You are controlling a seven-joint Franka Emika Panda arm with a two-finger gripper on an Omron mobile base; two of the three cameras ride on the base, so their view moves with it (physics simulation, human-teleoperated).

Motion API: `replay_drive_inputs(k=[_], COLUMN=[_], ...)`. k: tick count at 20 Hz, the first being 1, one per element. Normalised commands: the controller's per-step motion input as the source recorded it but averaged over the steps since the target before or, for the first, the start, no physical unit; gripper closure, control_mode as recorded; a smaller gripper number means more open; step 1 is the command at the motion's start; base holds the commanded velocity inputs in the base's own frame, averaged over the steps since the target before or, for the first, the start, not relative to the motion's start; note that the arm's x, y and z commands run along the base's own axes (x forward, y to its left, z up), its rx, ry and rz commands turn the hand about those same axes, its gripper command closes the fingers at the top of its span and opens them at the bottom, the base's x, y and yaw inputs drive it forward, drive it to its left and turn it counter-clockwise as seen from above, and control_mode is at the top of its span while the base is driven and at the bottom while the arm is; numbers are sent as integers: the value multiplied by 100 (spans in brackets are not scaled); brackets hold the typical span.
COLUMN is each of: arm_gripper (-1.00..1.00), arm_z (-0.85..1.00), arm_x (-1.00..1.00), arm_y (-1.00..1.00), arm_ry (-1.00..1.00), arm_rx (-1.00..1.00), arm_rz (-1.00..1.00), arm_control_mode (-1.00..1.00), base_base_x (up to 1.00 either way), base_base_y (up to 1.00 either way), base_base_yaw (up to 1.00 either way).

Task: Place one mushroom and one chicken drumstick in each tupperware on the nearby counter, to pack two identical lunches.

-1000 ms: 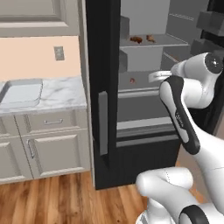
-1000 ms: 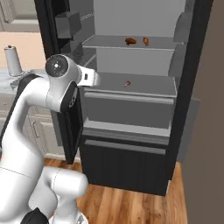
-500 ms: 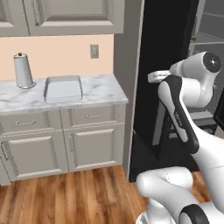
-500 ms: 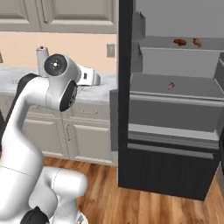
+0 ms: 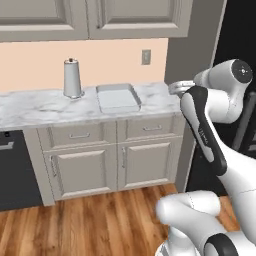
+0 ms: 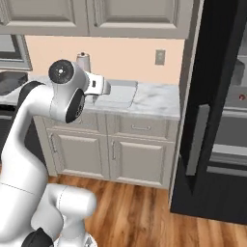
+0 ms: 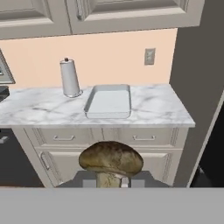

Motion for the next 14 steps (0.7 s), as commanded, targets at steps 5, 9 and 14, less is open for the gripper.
replay_drive_inputs(k=[5,9,14], arm_gripper=[100,100,100], arm_z=[0,0,0], arm_x=[0,0,0], arm_y=[0,0,0], arm_ry=[0,0,0], arm_rx=[0,0,0], arm_rz=[0,0,0], arm_control_mode=[100,100,100], base_base_x=[0,1,11], base_base_y=[100,100,100], base_base_yaw=[0,0,0])
